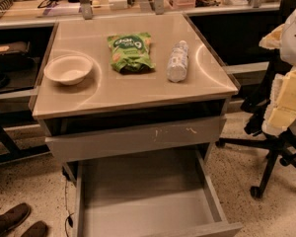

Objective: Place green rice chip bag into middle drawer

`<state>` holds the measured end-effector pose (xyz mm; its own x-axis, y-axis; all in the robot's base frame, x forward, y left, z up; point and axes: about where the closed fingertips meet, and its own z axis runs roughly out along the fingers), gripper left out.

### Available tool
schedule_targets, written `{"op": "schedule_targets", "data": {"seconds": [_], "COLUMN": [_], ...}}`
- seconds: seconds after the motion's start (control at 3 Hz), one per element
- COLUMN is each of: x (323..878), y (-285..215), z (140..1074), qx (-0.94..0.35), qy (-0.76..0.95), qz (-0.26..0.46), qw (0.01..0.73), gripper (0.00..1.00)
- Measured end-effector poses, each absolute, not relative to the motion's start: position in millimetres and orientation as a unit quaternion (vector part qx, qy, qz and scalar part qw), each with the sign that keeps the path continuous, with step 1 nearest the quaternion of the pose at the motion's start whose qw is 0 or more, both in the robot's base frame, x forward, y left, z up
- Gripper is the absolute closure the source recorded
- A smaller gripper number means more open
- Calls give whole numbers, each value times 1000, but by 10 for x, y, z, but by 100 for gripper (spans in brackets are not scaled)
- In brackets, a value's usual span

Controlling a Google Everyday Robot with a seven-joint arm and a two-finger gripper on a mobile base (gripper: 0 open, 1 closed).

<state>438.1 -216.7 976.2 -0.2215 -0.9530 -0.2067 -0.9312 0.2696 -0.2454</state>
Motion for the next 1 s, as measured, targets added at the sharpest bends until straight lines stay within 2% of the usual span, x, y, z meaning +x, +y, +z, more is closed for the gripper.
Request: {"op": "schedule_targets", "data": {"seconds": [0.33,0.67,1.0], "x": [4381,4609,5155], "y": [-2167,-2079,-1776], "z": [9762,9826,9837], "qx": [-603,-607,-620], "qy": [781,777,768], "qz": [-34,-49,-45], "qw": [159,159,151], "gripper": [0,0,0]}}
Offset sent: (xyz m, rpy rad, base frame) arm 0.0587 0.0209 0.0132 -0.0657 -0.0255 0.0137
